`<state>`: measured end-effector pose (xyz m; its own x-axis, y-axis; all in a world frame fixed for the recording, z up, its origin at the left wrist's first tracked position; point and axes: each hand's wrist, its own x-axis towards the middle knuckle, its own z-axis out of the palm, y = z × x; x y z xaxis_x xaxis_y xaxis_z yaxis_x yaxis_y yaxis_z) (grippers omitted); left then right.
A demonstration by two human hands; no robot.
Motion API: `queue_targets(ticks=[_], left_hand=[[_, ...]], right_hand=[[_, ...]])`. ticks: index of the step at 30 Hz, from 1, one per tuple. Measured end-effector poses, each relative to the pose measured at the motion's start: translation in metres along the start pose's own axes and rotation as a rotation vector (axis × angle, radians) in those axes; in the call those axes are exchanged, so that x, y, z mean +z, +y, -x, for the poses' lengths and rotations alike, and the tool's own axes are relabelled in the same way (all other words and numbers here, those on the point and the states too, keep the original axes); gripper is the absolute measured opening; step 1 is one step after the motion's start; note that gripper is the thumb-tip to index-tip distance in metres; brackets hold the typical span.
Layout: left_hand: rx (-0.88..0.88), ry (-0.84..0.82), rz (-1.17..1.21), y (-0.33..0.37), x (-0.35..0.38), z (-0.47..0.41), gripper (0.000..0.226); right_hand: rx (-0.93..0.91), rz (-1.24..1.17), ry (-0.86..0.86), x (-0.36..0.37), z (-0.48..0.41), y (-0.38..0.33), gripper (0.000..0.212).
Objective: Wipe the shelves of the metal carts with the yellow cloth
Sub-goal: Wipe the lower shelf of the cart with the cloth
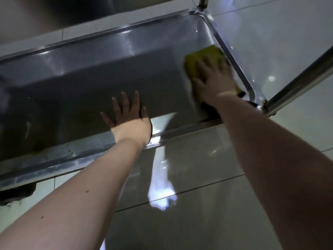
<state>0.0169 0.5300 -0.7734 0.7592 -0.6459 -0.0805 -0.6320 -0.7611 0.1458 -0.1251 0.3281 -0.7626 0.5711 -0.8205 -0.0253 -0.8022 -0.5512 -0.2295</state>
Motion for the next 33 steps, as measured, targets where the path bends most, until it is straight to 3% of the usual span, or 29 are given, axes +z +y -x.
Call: queue_targets(ticks=[2,5,7,10,14,15,18,22,24,29,33], left_hand=[[0.003,-0.018,-0.027,0.0,0.002,-0.001,0.054],[-0.007,-0.044,-0.048,0.0,0.001,-0.001,0.054],[-0.009,-0.076,-0.027,0.0,-0.002,-0.004,0.053],[0.056,-0.097,-0.013,-0.009,-0.011,-0.01,0.052],[0.297,-0.073,-0.161,-0.041,-0.026,-0.013,0.052],[0.33,-0.068,-0.199,-0.048,-0.027,-0.013,0.053],[0.374,-0.021,-0.223,-0.055,-0.024,-0.009,0.053],[0.361,-0.001,-0.131,-0.057,-0.018,-0.006,0.052],[0.334,0.023,-0.077,-0.06,-0.016,-0.007,0.054],[0.137,0.152,0.042,-0.073,-0.015,-0.011,0.059],[0.097,0.127,0.031,-0.077,-0.011,-0.011,0.056]], right_hand=[[0.151,0.069,-0.012,-0.008,0.002,0.032,0.059],[0.183,0.089,-0.028,-0.003,0.009,0.011,0.06],[0.074,0.062,-0.055,0.007,0.023,-0.03,0.06],[-0.255,0.029,-0.056,0.03,0.059,-0.094,0.061],[-0.428,0.074,-0.099,0.022,0.052,-0.068,0.057],[-0.349,0.1,-0.088,0.017,0.043,-0.045,0.054],[0.112,0.047,-0.044,-0.001,0.03,0.021,0.055],[0.321,0.097,-0.055,0.0,0.032,0.001,0.06],[0.234,0.091,-0.082,0.015,0.036,-0.051,0.061],[-0.285,-0.023,-0.082,0.052,0.077,-0.188,0.052],[-0.369,0.039,-0.107,0.045,0.061,-0.159,0.055]])
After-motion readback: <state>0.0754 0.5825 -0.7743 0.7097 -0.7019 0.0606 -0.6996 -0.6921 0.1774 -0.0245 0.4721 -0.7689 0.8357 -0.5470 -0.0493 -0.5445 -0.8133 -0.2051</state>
